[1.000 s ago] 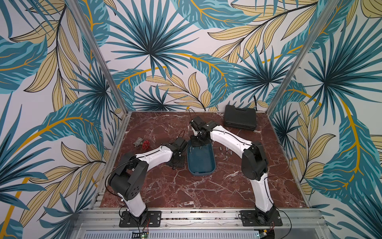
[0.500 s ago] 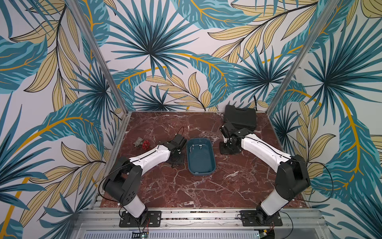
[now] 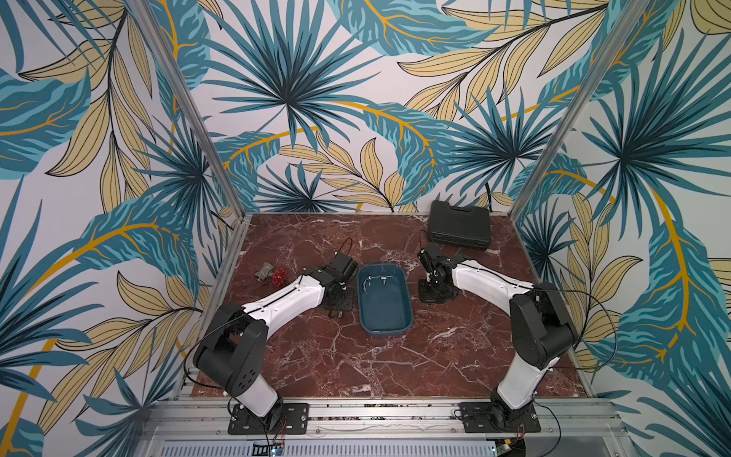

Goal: Take out the socket from the storage box
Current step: Place the socket head at the center of the board.

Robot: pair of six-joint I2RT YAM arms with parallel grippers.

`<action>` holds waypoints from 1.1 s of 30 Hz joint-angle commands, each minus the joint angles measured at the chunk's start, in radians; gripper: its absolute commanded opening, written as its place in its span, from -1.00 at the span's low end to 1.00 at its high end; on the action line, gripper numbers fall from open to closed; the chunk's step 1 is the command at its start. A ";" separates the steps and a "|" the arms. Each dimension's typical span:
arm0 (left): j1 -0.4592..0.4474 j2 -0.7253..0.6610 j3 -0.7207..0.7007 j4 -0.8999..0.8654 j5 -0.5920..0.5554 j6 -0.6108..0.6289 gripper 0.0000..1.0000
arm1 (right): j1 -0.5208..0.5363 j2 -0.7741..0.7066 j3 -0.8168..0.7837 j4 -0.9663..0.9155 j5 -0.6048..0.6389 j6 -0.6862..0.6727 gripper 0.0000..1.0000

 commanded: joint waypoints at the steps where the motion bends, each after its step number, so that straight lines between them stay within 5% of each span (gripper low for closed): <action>1: 0.006 -0.024 0.021 -0.009 -0.039 0.002 -0.28 | 0.001 0.034 -0.002 0.031 -0.005 0.016 -0.80; 16: 0.006 -0.018 0.018 -0.009 -0.041 0.001 -0.28 | 0.001 0.092 -0.004 0.039 -0.014 0.018 -0.68; 33: 0.006 -0.017 0.080 -0.027 -0.027 0.022 -0.26 | 0.001 -0.012 0.017 0.007 -0.007 0.012 -0.52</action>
